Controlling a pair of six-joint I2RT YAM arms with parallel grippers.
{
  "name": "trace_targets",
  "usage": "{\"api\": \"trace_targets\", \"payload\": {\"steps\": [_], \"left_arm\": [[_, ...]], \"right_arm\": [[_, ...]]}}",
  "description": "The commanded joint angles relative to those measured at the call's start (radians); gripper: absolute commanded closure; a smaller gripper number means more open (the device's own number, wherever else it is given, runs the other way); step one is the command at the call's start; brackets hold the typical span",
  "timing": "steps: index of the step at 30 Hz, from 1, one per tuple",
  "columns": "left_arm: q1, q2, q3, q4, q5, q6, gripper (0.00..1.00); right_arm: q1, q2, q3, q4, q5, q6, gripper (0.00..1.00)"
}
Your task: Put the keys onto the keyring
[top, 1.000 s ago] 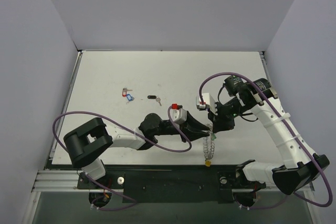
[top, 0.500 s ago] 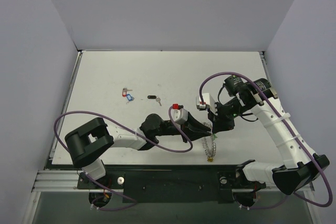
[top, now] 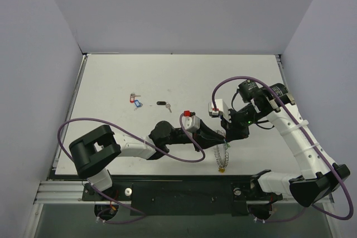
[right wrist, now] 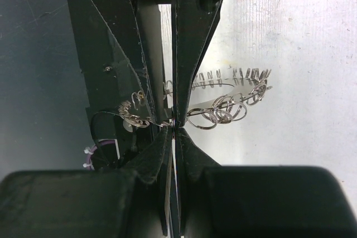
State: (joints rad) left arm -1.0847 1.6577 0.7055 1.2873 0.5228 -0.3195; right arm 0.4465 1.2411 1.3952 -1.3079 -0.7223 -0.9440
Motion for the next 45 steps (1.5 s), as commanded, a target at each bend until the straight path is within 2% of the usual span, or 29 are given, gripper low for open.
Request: {"api": "trace_targets", "payload": {"steps": [1,3,4,8,15,21,25,26,27,30,31,33,35,37,42,45], "left_arm": [[-0.007,-0.003,0.048,0.020,-0.003,0.017,0.75],[-0.007,-0.004,0.048,0.015,-0.001,0.022,0.78],[-0.007,-0.004,0.049,0.006,0.002,0.025,0.82],[-0.007,-0.007,0.057,-0.023,0.008,0.037,0.85],[-0.006,-0.018,0.051,-0.049,0.000,0.049,0.77],[-0.006,-0.019,0.049,-0.055,0.002,0.053,0.77],[-0.006,-0.024,0.049,-0.051,0.003,0.053,0.84],[-0.007,-0.024,0.051,-0.051,0.005,0.051,0.95],[-0.004,-0.026,0.051,-0.046,0.008,0.050,1.00],[-0.004,-0.036,0.035,-0.014,-0.006,0.039,1.00],[-0.003,-0.045,0.028,0.006,-0.010,0.037,1.00],[-0.001,-0.067,0.006,0.035,-0.027,0.039,1.00],[0.000,-0.094,-0.021,0.064,-0.041,0.048,1.00],[0.002,-0.125,-0.053,0.108,-0.055,0.059,1.00],[0.014,-0.174,-0.136,0.245,-0.064,0.063,1.00],[0.035,-0.184,-0.170,0.309,-0.043,0.050,1.00]], "right_arm": [[-0.003,0.000,0.025,-0.082,-0.039,0.002,1.00],[-0.003,0.000,0.025,-0.083,-0.039,0.004,1.00],[-0.003,0.000,0.024,-0.082,-0.040,0.004,1.00],[-0.003,-0.003,0.027,-0.082,-0.043,0.005,1.00],[-0.006,-0.006,0.024,-0.083,-0.042,0.007,1.00],[-0.008,-0.008,0.024,-0.082,-0.043,0.007,1.00],[-0.008,-0.009,0.022,-0.082,-0.045,0.008,1.00],[-0.008,-0.011,0.019,-0.082,-0.045,0.008,1.00],[-0.008,-0.011,0.018,-0.083,-0.045,0.007,1.00],[-0.009,-0.017,0.010,-0.080,-0.057,0.005,1.00],[-0.012,-0.023,0.010,-0.080,-0.065,0.002,0.97],[-0.023,-0.032,0.007,-0.100,-0.097,-0.025,0.81],[-0.041,-0.043,0.008,-0.144,-0.140,-0.087,0.72],[-0.067,-0.061,0.010,-0.235,-0.201,-0.313,0.66],[-0.124,-0.130,-0.033,-0.261,-0.272,-0.478,0.64],[-0.129,-0.150,-0.077,-0.261,-0.376,-0.583,0.64]]}}
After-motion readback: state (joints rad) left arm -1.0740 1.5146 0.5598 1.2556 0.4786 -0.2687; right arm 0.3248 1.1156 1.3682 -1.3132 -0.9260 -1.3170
